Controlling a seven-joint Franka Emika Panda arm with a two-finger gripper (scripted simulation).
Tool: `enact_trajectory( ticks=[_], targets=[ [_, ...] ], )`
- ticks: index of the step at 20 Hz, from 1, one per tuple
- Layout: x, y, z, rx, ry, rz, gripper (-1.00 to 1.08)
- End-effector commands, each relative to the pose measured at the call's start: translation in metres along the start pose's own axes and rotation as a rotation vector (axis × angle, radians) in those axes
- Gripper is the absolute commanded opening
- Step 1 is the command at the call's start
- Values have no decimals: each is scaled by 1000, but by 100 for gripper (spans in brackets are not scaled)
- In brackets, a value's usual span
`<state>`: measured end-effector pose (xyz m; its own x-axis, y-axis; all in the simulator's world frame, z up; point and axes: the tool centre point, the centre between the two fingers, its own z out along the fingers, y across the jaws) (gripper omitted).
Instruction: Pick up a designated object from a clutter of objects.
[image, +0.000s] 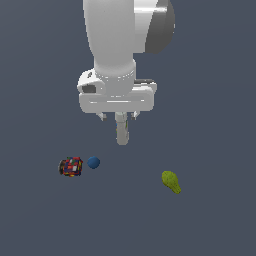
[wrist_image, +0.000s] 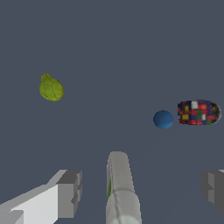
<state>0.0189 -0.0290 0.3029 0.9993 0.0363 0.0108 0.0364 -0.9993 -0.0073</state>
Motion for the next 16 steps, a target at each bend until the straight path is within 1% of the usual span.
enact_trajectory(
  ticks=[1, 6, 16],
  targets=[
    [4, 7, 11, 0, -1, -24, 100],
    [15, 26, 42, -1, -2, -92, 100],
    [30, 77, 123, -3, -6, -261, 100]
  ],
)
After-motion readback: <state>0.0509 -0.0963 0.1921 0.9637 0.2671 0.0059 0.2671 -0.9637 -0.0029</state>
